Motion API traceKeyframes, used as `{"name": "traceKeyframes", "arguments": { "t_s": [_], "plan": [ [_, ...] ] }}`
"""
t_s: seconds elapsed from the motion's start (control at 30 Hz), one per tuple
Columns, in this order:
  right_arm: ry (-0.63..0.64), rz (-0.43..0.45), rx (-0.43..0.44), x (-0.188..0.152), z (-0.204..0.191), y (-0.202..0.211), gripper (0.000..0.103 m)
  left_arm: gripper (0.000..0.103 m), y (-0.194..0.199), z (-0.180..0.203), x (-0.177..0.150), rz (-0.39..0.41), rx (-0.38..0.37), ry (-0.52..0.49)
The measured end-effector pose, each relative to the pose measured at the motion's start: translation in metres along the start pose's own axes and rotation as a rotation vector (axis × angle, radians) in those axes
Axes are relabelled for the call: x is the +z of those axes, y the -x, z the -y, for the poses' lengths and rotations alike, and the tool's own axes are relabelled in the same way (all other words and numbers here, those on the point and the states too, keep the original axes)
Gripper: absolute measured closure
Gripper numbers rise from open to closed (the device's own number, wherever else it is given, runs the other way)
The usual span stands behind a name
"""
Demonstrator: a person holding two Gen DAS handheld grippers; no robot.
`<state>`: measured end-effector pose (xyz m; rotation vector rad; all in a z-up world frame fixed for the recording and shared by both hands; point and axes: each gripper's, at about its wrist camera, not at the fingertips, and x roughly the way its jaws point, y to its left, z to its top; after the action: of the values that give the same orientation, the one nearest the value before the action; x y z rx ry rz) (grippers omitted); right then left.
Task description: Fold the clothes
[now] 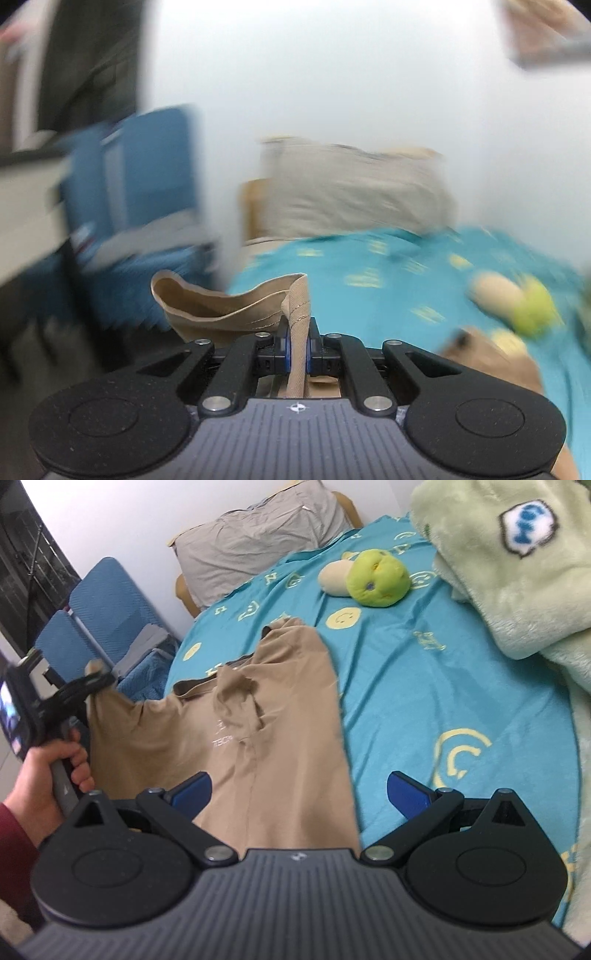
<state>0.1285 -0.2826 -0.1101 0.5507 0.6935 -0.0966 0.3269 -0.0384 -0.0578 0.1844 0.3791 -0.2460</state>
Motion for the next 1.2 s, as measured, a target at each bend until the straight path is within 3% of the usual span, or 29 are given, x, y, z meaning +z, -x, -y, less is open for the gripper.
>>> {"name": "traceKeyframes", "arguments": {
  "t_s": [0.13, 0.23, 0.33, 0.4, 0.43, 0.5, 0.57, 0.67, 0.77, 0.87, 1.03, 1.2],
  "plan": [
    [-0.033, 0.023, -0.016, 0.007, 0.013, 0.003, 0.000, 0.096, -0.018, 0.075, -0.013, -0.047, -0.115, -0.071],
    [-0.058, 0.039, -0.029, 0.011, 0.022, 0.002, 0.000, 0.094, -0.039, 0.109, -0.038, -0.117, -0.145, -0.074],
    [-0.065, 0.046, -0.042, 0.015, 0.029, -0.002, 0.000, 0.082, -0.052, 0.119, -0.061, -0.196, -0.168, -0.045],
    [-0.080, 0.041, -0.037, 0.017, 0.032, -0.006, 0.000, 0.062, -0.050, 0.118, -0.070, -0.233, -0.177, -0.025],
    [-0.085, 0.039, -0.035, 0.018, 0.033, -0.008, 0.000, 0.057, -0.045, 0.116, -0.074, -0.245, -0.175, -0.020],
    [-0.080, 0.038, -0.034, 0.019, 0.031, -0.010, 0.000, 0.031, -0.024, 0.101, -0.076, -0.264, -0.177, -0.012],
    [-0.071, 0.037, -0.025, 0.018, 0.028, -0.009, 0.000, 0.025, 0.003, 0.080, -0.079, -0.292, -0.191, 0.008],
    [-0.067, 0.039, -0.009, 0.016, 0.027, -0.002, 0.000, 0.023, 0.055, 0.035, -0.085, -0.364, -0.240, 0.069],
    [-0.081, 0.047, 0.014, 0.014, 0.028, 0.009, 0.000, 0.023, 0.101, -0.011, -0.099, -0.485, -0.369, 0.133],
    [-0.101, 0.026, 0.049, 0.011, 0.030, 0.018, 0.000, 0.023, 0.137, -0.046, -0.117, -0.573, -0.384, 0.175],
    [-0.103, -0.027, 0.119, 0.001, 0.029, 0.028, 0.000, 0.024, 0.172, -0.098, -0.155, -0.718, -0.483, 0.247],
    [-0.019, -0.023, 0.138, -0.004, 0.011, 0.031, 0.000, 0.035, 0.184, -0.121, -0.190, -0.800, -0.553, 0.274]
  ]
}}
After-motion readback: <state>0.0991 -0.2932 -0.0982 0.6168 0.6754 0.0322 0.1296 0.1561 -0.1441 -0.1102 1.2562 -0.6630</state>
